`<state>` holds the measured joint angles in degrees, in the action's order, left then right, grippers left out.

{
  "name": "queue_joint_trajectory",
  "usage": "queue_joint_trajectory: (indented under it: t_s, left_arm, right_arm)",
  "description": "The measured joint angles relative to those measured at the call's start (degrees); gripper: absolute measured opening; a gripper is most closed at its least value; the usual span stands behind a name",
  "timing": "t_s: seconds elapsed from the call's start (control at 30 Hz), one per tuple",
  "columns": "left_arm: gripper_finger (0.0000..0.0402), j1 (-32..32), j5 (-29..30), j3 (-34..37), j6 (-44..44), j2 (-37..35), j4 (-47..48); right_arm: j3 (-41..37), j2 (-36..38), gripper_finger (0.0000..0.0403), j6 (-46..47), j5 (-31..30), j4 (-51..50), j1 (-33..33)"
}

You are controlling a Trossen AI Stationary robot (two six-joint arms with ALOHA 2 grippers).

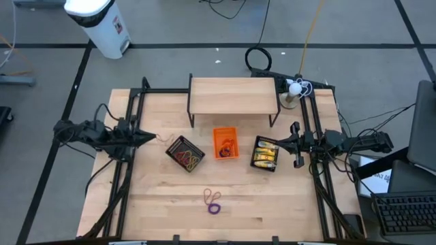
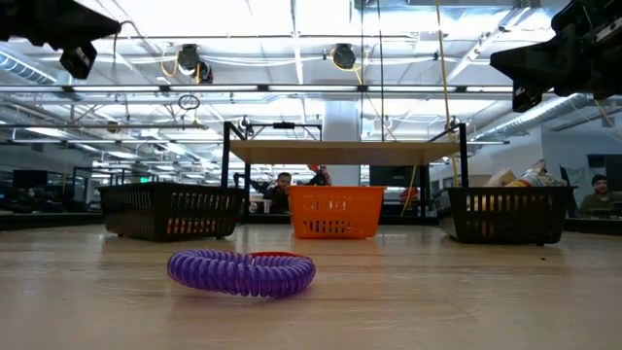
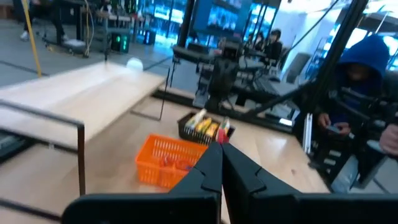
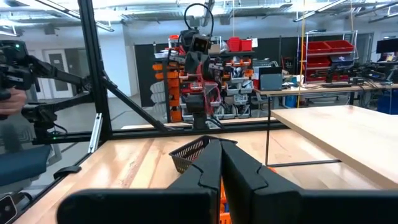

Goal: Pick & Place Office Desk Supplies
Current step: Put the red rubber band into the left black bin

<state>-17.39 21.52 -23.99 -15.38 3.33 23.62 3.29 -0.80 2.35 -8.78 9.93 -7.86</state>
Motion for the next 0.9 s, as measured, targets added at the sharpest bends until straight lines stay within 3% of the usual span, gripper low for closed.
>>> queue_joint_trajectory:
  t_s: [0.27, 0.4, 0.63, 0.9]
  left_arm:
    - [0.0, 0.1, 0.2, 0.8, -1.5, 0.0, -1.9]
    - [0.0, 0.0, 2.8, -2.6, -3.2, 4.7, -2.9]
    - [0.0, 0.2, 4.5, -19.5, -1.5, 27.5, 2.8]
    - [0.0, 3.8, 1.9, -43.3, -3.7, 56.3, 25.6]
  right_arm:
    - [0.0, 0.0, 0.0001, 0.0, 0.0, 0.1, 0.0]
    - [0.0, 0.0, 0.0001, 0.0, -0.1, 0.1, 0.0]
    - [0.0, 0.0, 0.0001, 0.0, -0.1, 1.0, 0.0]
    - [0.0, 0.0, 0.0, -0.1, -0.1, 1.0, 0.0]
